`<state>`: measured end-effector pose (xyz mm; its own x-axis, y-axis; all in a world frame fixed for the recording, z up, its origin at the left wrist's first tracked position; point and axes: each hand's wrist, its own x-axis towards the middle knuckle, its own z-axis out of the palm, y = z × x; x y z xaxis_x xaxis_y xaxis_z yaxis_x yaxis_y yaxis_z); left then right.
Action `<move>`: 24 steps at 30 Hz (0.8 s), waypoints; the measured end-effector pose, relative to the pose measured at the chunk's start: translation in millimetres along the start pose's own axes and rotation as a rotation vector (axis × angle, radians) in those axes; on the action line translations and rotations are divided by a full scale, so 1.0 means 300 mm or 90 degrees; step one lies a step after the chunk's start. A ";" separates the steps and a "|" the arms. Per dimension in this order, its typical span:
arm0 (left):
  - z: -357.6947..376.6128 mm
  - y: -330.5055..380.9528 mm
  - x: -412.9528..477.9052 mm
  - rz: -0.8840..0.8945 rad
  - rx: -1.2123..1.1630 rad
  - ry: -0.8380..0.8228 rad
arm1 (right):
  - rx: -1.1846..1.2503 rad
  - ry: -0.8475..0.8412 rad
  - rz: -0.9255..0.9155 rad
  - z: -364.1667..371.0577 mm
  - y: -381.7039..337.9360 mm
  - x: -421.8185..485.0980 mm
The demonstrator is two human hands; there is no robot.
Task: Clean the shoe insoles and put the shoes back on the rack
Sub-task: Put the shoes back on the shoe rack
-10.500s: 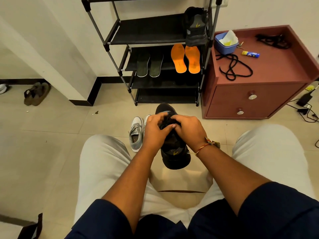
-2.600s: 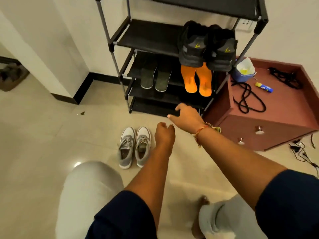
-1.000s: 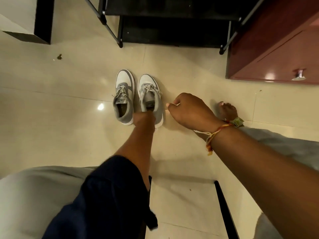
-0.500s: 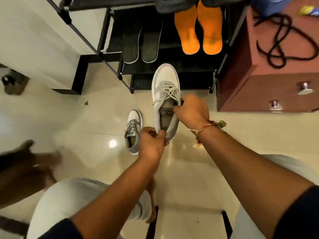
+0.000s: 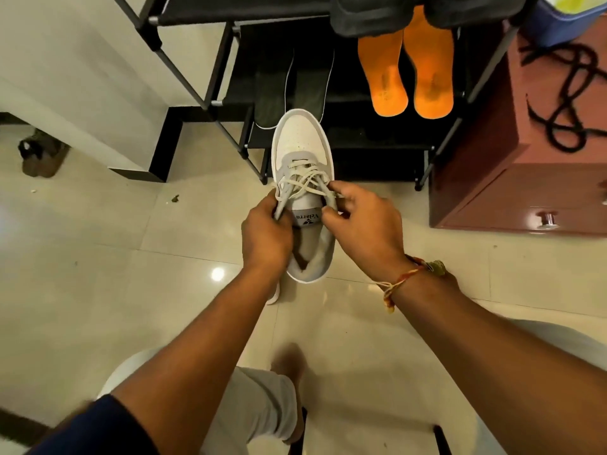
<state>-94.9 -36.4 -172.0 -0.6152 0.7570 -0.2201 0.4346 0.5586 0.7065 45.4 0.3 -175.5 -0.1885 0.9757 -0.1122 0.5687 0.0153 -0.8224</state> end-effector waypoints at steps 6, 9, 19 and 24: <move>-0.009 -0.028 0.029 -0.027 -0.037 0.068 | 0.332 -0.056 0.105 0.040 -0.013 0.035; -0.024 -0.039 0.036 -0.031 -0.025 0.070 | 0.468 -0.017 0.174 0.024 -0.042 0.050; -0.020 -0.067 0.043 -0.033 0.007 0.059 | 0.827 0.066 0.299 -0.108 -0.056 0.117; 0.003 -0.037 0.022 -0.010 -0.003 0.057 | 0.869 0.078 0.305 -0.123 -0.046 0.125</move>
<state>-103.1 -37.4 -181.9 -0.6783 0.7148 -0.1704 0.4212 0.5682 0.7069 59.9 44.7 -147.8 -0.0955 0.8401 -0.5339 -0.6473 -0.4599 -0.6079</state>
